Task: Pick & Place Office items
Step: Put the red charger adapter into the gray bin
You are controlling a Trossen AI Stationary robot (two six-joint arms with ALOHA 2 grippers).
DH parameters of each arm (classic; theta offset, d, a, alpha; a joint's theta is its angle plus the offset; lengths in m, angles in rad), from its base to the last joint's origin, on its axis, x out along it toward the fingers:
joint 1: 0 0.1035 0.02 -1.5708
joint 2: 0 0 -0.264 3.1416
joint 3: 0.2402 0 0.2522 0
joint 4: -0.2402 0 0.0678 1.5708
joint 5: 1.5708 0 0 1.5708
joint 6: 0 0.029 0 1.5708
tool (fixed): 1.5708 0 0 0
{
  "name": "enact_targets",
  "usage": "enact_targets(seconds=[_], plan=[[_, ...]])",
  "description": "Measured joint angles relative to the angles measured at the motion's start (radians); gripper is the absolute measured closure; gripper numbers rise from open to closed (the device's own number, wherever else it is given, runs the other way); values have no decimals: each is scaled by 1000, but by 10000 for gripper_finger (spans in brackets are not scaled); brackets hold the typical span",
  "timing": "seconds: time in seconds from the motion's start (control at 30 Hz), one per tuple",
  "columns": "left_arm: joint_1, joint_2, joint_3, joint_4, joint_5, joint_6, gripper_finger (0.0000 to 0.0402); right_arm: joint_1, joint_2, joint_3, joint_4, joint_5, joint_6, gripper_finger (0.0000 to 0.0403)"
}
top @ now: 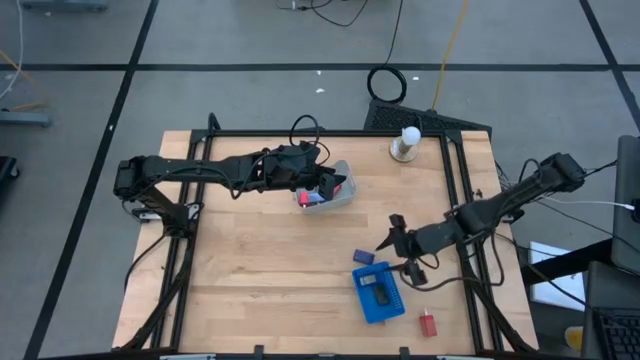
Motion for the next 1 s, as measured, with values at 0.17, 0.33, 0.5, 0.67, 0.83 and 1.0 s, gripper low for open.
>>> enact_targets(seconds=[0.17, 0.33, 0.5, 0.67, 0.83, 1.0], plan=[[0, 0, 0, 1, 0, -14, 158, 0, 0, 98, -193, -2, 36, 150], [0, 0, 0, 1, 0, -14, 158, 0, 0, 195, -368, 0, 107, 150], [0, 0, 0, 1, 1, -2, 158, 0, 0, 278, -467, -3, 147, 150], [0, 0, 0, 0, 1, 6, 158, 21, 0, 315, -496, -7, 137, 149], [0, 0, 0, 0, 3, 6, 158, 57, 0, 317, -506, -9, 89, 149], [-1, 0, 0, 1, 3, -2, 158, 83, 0, 317, -509, -11, 27, 149]])
